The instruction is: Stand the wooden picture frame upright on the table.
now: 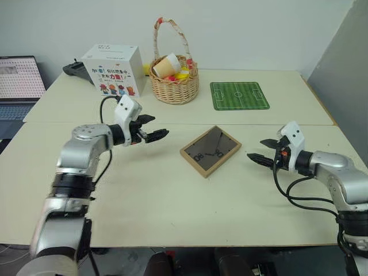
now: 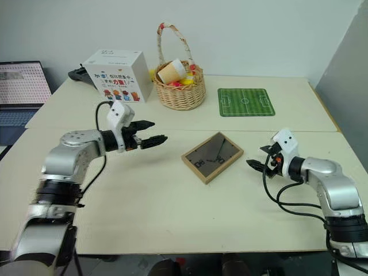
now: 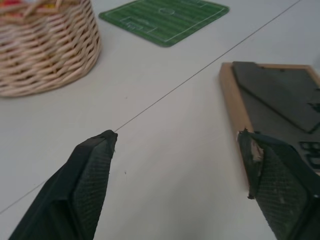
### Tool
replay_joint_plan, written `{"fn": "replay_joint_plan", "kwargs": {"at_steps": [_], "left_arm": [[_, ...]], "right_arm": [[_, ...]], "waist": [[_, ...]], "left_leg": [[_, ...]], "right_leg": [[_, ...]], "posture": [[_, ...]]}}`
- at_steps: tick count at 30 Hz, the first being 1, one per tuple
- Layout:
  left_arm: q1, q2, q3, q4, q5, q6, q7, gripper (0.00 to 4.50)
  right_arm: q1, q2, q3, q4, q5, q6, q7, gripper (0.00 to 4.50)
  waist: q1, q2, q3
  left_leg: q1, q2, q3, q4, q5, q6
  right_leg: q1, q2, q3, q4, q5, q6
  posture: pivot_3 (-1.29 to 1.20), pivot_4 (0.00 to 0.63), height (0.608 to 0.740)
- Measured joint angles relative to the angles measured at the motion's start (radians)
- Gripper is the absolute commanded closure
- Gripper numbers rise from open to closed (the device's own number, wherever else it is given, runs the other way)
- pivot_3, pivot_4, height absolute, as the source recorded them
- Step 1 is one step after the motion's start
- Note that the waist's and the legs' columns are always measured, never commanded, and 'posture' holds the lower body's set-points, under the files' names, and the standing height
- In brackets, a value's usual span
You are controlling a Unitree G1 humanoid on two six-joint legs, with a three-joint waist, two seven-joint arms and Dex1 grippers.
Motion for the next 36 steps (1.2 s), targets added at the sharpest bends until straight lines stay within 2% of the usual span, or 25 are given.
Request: {"fn": "replay_joint_plan", "kwargs": {"at_steps": [6, 7, 12, 13, 16, 23, 26, 33, 36], "left_arm": [[-0.118, -0.128, -0.036, 0.233, 0.072, -0.092, 0.051, 2.38], [-0.156, -0.156, -0.043, 0.290, 0.087, -0.121, 0.050, 2.63], [-0.204, -0.216, -0.078, 0.422, 0.133, -0.199, 0.020, 3.63], [-0.211, -0.235, -0.085, 0.461, 0.142, -0.219, 0.007, 3.86], [-0.220, -0.263, -0.092, 0.530, 0.162, -0.254, -0.008, 4.43], [-0.216, -0.296, -0.101, 0.550, 0.200, -0.278, -0.017, 4.43], [-0.158, -0.280, -0.099, 0.442, 0.199, -0.239, -0.032, 4.43], [0.075, -0.210, -0.098, 0.008, 0.174, -0.033, -0.047, 4.43], [0.176, -0.201, -0.098, -0.170, 0.173, 0.043, -0.006, 4.43]], "right_arm": [[0.049, 0.105, -0.004, -0.129, -0.010, 0.106, -0.183, 2.89], [0.054, 0.119, 0.005, -0.139, -0.025, 0.117, -0.219, 3.27], [0.064, 0.173, 0.064, -0.142, -0.054, 0.141, -0.285, 4.40], [0.064, 0.189, 0.081, -0.142, -0.055, 0.144, -0.297, 4.50], [0.060, 0.218, 0.104, -0.134, -0.055, 0.154, -0.315, 4.50], [-0.014, 0.288, 0.178, -0.016, -0.086, 0.139, -0.328, 4.50], [-0.057, 0.305, 0.183, 0.042, -0.102, 0.120, -0.334, 4.50], [-0.082, 0.296, 0.202, 0.080, -0.131, 0.089, -0.316, 4.50], [-0.082, 0.242, 0.263, 0.076, -0.166, 0.048, -0.275, 4.50]], "waist": [[0.008, 0.000, 0.000], [0.010, 0.000, 0.000], [0.008, 0.000, 0.000], [0.008, 0.000, 0.000], [0.008, 0.000, 0.000], [0.007, 0.000, 0.000], [0.002, 0.000, 0.000], [-0.003, 0.000, 0.000], [-0.004, 0.000, 0.000]], "left_leg": [[-0.002, -0.001, 0.000, 0.000, 0.000, 0.000], [-0.002, -0.001, 0.000, 0.000, 0.000, 0.000], [-0.001, -0.002, 0.000, 0.000, 0.000, 0.000], [-0.001, -0.002, 0.000, 0.000, 0.000, 0.000], [-0.001, -0.002, 0.000, 0.000, 0.000, 0.000], [-0.001, -0.002, 0.000, 0.000, 0.000, 0.000], [-0.001, -0.001, 0.000, -0.001, 0.000, -0.001], [-0.001, 0.001, 0.000, 0.000, 0.002, -0.003], [0.000, 0.000, -0.001, 0.000, 0.001, -0.002]], "right_leg": [[-0.001, 0.000, 0.000, 0.000, 0.000, 0.000], [-0.001, 0.000, 0.000, 0.000, 0.000, 0.000], [-0.002, 0.001, 0.001, 0.000, 0.000, 0.000], [-0.002, 0.001, 0.000, 0.000, 0.000, 0.000], [-0.002, 0.001, 0.000, 0.000, 0.000, 0.000], [-0.002, 0.001, 0.001, 0.000, 0.000, 0.000], [-0.002, 0.001, 0.001, 0.001, 0.000, 0.000], [-0.002, 0.001, 0.000, 0.001, 0.000, 0.000], [-0.001, 0.001, 0.001, 0.001, 0.000, 0.000]], "posture": [[0.00, 0.150, 0.740], [0.00, 0.150, 0.740], [0.00, 0.150, 0.740], [0.00, 0.150, 0.740], [0.00, 0.150, 0.740], [0.00, 0.150, 0.740], [0.00, 0.150, 0.740], [0.00, 0.150, 0.740], [0.00, 0.150, 0.740]]}}
